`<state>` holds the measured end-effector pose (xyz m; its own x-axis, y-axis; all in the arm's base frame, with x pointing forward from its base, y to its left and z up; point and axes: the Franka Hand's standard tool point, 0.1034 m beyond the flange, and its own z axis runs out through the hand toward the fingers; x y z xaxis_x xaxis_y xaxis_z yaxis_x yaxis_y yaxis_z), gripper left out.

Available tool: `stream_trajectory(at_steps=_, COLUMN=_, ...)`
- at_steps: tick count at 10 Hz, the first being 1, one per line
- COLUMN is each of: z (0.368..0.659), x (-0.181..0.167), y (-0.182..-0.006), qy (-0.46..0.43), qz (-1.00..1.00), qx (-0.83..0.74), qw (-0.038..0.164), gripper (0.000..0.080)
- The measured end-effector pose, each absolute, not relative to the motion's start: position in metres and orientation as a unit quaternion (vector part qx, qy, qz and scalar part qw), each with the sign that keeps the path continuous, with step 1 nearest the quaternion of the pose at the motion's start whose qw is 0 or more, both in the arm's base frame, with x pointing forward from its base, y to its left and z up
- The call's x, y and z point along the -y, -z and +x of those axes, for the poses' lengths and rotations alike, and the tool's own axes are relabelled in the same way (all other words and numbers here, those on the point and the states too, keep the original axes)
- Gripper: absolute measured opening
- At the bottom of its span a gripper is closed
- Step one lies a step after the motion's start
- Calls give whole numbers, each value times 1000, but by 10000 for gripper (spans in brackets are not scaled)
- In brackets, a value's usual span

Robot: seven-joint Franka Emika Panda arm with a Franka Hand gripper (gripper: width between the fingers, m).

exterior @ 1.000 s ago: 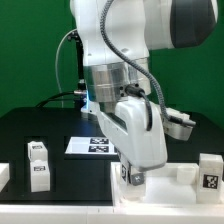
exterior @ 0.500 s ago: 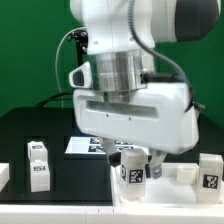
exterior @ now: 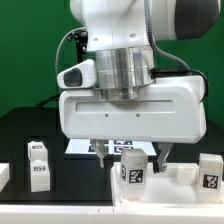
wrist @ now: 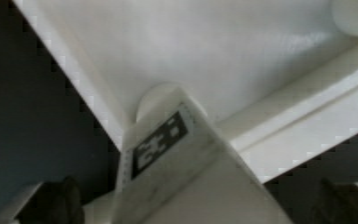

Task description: Assemble square table

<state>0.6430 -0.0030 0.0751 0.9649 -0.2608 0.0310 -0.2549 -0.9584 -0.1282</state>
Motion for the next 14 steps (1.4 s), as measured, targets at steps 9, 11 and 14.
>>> stream_trajectory(at_steps=9, z=643, x=3, y=-76, qy=29, qz=-991, qx=-122, qw=56, gripper=294)
stream_trajectory(at_steps=11, z=642, x=11, y=-73, qy=39, qz=-975, qx=-209, qw=58, gripper=289)
stream_trajectory(at_steps=14, z=641, x=10, y=-72, qy=32, qz=-917, qx=-392, qw=62, gripper=288)
